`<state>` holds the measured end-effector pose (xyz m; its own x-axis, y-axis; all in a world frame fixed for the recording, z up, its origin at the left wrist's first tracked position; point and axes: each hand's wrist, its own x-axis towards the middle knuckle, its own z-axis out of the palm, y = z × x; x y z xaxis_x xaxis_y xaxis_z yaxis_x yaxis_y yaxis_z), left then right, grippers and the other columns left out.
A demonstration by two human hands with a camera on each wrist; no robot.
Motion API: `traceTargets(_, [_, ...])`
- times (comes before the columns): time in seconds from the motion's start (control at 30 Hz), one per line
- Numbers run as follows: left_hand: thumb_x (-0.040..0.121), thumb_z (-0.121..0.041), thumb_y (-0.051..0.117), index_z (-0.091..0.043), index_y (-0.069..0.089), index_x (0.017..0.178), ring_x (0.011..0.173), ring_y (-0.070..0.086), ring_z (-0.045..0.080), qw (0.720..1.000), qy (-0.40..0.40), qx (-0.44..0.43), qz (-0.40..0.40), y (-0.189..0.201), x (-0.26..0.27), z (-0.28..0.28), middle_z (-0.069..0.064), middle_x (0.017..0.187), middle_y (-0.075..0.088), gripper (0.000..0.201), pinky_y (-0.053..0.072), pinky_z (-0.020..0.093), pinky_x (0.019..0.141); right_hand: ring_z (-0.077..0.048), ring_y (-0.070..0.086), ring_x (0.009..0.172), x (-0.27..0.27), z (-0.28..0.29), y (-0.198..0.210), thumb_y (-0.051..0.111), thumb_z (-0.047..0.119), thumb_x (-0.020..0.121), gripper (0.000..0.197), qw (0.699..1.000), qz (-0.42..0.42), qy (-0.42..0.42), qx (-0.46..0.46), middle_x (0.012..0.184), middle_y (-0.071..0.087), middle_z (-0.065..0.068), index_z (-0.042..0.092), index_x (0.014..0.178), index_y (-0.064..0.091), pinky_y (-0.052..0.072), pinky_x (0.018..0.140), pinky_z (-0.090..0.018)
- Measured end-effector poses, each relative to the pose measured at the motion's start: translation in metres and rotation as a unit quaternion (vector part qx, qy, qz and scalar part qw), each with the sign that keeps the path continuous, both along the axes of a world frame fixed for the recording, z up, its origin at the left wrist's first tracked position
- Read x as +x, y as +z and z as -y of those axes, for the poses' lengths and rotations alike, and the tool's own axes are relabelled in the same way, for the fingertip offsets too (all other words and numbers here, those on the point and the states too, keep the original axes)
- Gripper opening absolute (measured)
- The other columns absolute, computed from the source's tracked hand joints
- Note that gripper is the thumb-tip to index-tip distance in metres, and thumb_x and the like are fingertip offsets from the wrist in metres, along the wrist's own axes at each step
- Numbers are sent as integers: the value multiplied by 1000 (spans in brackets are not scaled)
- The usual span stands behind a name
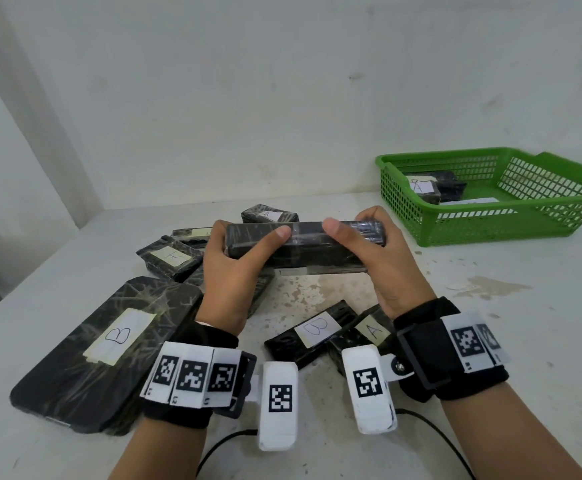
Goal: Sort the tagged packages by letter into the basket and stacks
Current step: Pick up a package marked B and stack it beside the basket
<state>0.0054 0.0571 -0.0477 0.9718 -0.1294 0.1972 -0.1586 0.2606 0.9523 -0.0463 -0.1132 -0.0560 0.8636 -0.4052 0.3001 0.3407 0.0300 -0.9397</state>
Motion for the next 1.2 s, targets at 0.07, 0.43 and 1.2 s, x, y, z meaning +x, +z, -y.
traceTargets(0.07, [40,-52,93,-19,25,154,131,53,24,1000,-4,-7,8,3,0,-1,8,147,49,137,43,43,110,-15,61,79,0,-2,0,85,48,57,58,1000,-1,5,-2,81,59,0,18,87,45,52,77,-30])
traceTargets(0.43, [58,-43,84,-8,56,98,92,65,26,992,14,19,120,-1,0,-6,20,99,60,60,55,33,84,-15,69,97,-5,2,13,43,73,75,70,988,-146,45,32,101,70,-4,13,110,57,58,84,-37])
traceTargets(1.2, [94,-50,57,-15,48,142,124,60,29,993,-83,-59,-59,-4,21,-14,8,136,61,60,48,52,104,-25,66,104,-6,15,12,61,7,79,67,980,-16,121,160,123,66,-16,11,144,43,58,89,-41])
